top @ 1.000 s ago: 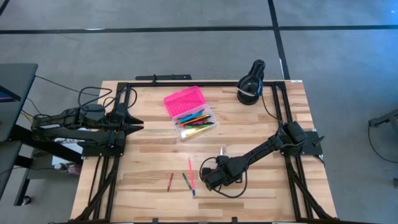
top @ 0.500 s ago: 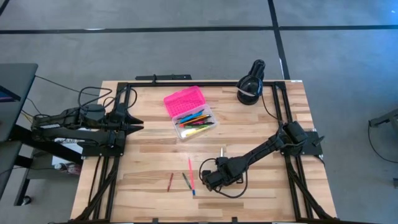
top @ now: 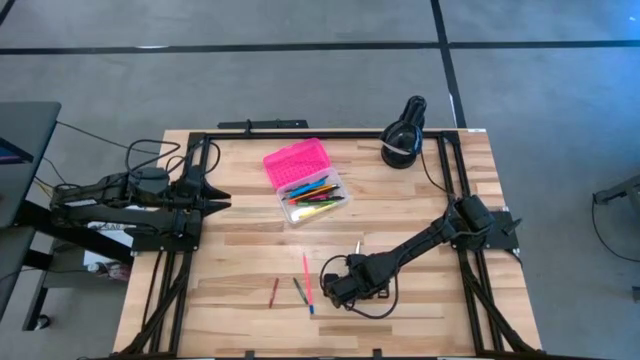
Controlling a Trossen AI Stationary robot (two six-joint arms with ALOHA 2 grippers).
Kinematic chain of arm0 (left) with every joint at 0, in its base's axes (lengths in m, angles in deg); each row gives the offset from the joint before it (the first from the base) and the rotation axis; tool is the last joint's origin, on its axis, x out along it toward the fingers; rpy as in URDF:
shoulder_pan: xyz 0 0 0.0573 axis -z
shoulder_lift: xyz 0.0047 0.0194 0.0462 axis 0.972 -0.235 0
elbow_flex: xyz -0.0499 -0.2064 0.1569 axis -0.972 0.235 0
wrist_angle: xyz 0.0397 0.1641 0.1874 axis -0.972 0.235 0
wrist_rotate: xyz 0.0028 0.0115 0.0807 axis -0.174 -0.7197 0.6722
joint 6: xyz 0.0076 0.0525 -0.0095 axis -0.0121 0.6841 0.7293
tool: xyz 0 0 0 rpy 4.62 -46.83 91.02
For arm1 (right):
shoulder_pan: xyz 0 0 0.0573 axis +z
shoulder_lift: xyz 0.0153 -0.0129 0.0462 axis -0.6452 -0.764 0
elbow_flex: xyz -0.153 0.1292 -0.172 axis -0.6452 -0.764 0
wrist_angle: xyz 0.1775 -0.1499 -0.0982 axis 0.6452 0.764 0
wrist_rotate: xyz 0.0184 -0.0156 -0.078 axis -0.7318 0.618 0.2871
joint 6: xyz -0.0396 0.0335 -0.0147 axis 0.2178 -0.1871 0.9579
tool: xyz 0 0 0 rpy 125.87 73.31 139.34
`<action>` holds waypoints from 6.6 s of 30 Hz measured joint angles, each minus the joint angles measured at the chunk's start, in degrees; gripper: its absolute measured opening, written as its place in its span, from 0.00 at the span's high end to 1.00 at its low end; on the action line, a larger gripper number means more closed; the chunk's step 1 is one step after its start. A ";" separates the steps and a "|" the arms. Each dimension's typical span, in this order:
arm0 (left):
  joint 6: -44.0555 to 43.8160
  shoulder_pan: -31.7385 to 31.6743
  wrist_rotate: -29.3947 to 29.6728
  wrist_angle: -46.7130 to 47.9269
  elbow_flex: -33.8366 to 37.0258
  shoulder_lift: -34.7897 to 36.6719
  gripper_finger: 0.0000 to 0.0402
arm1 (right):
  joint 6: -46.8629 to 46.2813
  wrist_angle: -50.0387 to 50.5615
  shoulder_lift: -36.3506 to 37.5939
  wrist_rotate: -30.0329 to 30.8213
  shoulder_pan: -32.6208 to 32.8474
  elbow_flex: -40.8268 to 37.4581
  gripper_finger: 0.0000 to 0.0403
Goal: Pick & place school supplies into a supply box
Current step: Put the blue scissors into the pink supply box
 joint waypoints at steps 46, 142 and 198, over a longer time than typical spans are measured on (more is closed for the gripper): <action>2.01 0.00 1.68 0.33 0.00 0.00 0.70 | 16.70 16.47 0.39 -14.42 -2.20 3.10 0.65; -0.13 -0.02 5.66 -0.55 0.00 0.02 0.70 | 26.35 11.16 3.91 -3.96 -4.30 1.42 0.61; -3.06 -0.01 5.73 -0.59 0.00 0.01 0.70 | 23.55 6.96 4.02 -4.28 -3.49 -7.69 0.83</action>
